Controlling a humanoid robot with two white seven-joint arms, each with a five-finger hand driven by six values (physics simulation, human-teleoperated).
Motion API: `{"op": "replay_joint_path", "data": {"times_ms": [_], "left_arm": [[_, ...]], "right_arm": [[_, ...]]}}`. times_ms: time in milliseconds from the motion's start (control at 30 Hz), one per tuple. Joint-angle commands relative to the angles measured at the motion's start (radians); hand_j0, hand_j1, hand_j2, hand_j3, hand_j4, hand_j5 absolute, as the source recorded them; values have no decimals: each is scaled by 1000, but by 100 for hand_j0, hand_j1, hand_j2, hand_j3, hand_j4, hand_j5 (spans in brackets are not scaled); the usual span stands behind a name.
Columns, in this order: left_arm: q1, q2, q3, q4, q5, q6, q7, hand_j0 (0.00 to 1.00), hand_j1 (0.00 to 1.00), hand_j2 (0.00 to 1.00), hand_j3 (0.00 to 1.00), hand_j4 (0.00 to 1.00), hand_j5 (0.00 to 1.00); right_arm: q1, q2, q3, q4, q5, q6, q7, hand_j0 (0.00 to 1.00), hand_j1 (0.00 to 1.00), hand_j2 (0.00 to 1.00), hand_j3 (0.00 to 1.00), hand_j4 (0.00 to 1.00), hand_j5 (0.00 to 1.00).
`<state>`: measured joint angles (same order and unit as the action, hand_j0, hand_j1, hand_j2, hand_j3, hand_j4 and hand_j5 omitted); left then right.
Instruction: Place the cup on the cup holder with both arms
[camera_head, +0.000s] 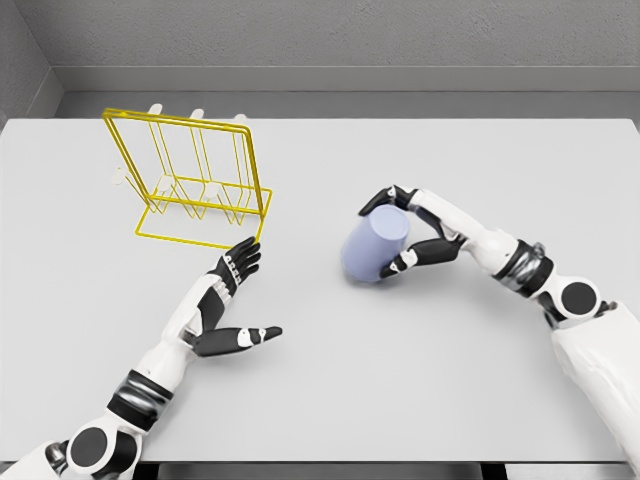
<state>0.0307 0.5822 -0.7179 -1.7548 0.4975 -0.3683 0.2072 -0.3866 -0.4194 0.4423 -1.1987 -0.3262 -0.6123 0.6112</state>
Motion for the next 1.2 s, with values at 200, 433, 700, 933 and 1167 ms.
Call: {"op": "replay_joint_path", "data": {"times_ms": [200, 433, 700, 933, 1167], "left_arm": [[-2, -9, 3, 0, -4, 25, 0, 100, 100, 100, 100, 100, 100], [0, -9, 1, 3, -5, 26, 0, 100, 100, 100, 100, 100, 100], [2, -9, 1, 3, -4, 26, 0, 100, 100, 100, 100, 100, 100], [5, -7, 1, 3, -4, 26, 0, 100, 100, 100, 100, 100, 100], [8, -7, 1, 3, -4, 26, 0, 100, 100, 100, 100, 100, 100]], "right_arm": [[2, 1, 0, -1, 9, 1, 0, 42, 42, 42, 42, 42, 42], [6, 5, 12, 1, 7, 1, 0, 43, 43, 43, 43, 43, 43], [5, 2, 12, 18, 4, 1, 0, 60, 60, 60, 60, 60, 60], [5, 7, 12, 18, 3, 1, 0, 71, 71, 71, 71, 71, 71], [5, 10, 12, 27, 3, 1, 0, 78, 78, 78, 78, 78, 78]]}}
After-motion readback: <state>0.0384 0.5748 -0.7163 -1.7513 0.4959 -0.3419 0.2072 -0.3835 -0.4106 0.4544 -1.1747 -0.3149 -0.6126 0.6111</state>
